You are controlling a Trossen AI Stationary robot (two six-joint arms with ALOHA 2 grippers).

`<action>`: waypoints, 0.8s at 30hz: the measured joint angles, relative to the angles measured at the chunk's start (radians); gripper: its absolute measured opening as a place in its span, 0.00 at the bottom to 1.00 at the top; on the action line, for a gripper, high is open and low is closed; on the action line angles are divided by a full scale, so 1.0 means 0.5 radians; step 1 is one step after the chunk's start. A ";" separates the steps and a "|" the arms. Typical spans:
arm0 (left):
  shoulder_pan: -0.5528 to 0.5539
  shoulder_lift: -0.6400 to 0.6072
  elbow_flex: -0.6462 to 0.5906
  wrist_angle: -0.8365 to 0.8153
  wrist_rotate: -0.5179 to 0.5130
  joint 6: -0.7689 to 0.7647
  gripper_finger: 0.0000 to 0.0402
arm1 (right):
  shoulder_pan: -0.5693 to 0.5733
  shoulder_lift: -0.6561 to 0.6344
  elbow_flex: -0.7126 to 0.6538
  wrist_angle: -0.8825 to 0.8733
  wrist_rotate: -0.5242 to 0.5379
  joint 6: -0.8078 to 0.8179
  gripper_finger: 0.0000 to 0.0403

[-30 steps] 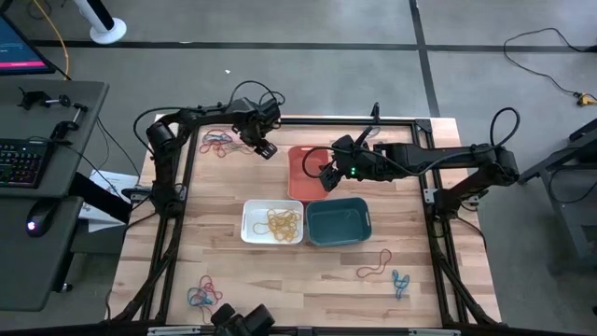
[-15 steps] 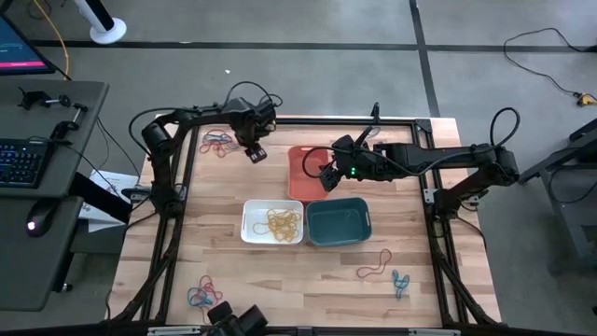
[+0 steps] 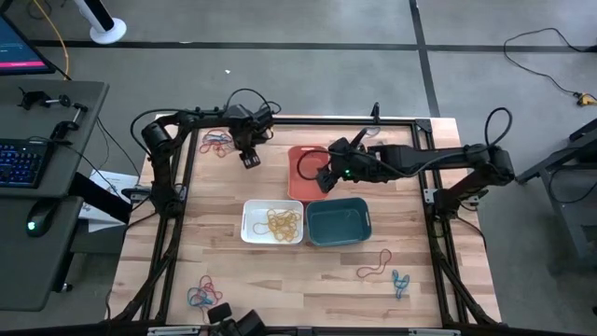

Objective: Sort rubber bands into baskets
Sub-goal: Put the yellow rubber band into the white bin

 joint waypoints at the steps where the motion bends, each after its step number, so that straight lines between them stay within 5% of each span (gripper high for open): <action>1: -0.004 0.000 0.008 0.003 0.000 0.020 0.39 | 0.000 0.024 0.000 0.003 -0.009 0.010 0.62; 13: 0.015 0.001 -0.006 0.088 0.025 0.537 0.39 | 0.020 0.197 0.000 0.058 -0.189 0.081 0.62; 24: 0.073 0.001 -0.004 0.004 0.156 0.506 0.36 | 0.051 0.196 0.000 0.132 -0.259 0.080 0.62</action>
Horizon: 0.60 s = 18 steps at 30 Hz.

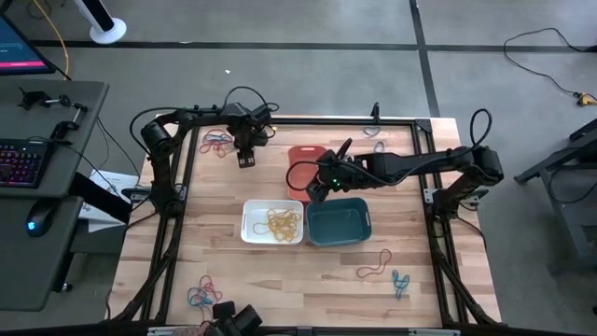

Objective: Sort rubber bands into baskets
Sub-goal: Put the yellow rubber band into the white bin

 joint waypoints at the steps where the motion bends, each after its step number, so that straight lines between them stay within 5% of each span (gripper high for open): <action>1: 0.000 0.000 0.000 -0.009 0.000 -0.013 0.35 | 0.000 0.000 0.000 0.000 0.000 -0.001 0.62; 18: -0.016 0.102 0.008 0.036 0.069 -0.051 0.31 | 0.079 -0.001 0.000 -0.001 -0.033 0.104 0.62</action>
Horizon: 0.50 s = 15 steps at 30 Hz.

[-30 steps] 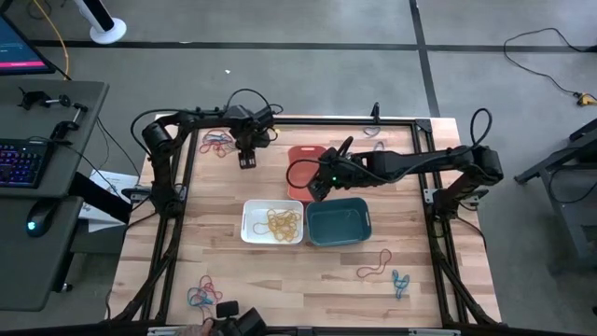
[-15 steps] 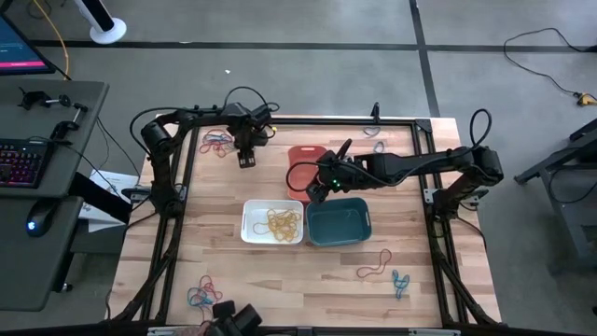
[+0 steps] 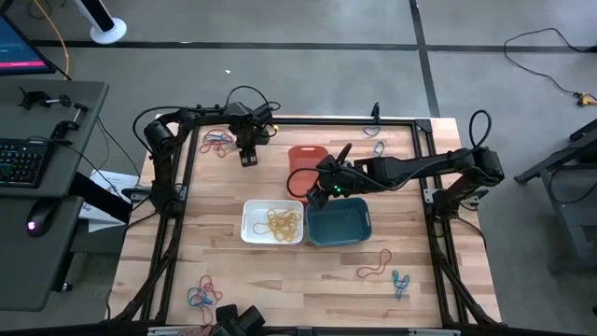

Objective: Sort rubber bands into baskets
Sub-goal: Put the yellow rubber band into the white bin

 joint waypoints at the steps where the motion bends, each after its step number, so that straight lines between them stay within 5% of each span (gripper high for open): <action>1: -0.002 0.001 0.000 -0.014 -0.001 -0.004 0.30 | 0.004 0.000 0.000 0.000 0.000 0.001 0.62; 7: -0.016 0.004 0.000 -0.079 0.027 -0.138 0.04 | 0.030 0.000 0.000 -0.001 0.001 0.002 0.62; 15: -0.109 -0.045 -0.017 -0.326 0.033 -0.226 0.00 | 0.077 -0.061 0.000 0.065 -0.037 0.084 0.62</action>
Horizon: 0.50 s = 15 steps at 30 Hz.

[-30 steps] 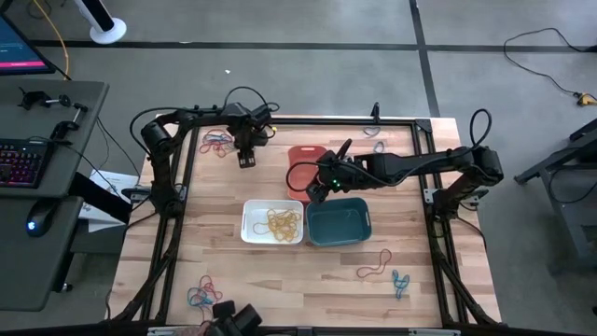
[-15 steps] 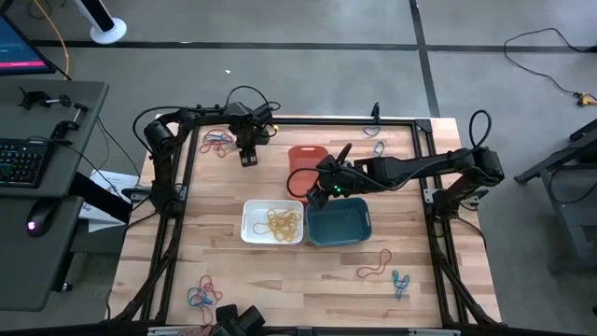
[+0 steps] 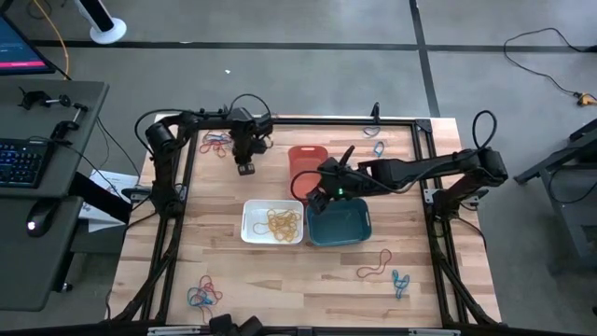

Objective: Sort rubber bands into baskets
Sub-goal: Put the yellow rubber band into the white bin

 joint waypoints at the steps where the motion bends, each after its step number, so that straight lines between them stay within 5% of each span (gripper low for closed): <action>1: -0.012 -0.020 -0.009 -0.065 0.024 -0.006 0.00 | 0.008 -0.017 0.000 0.020 -0.001 -0.001 0.62; 15: -0.030 -0.865 0.148 -0.065 0.001 -0.178 0.00 | 0.041 -0.395 0.000 0.407 0.118 -0.349 0.62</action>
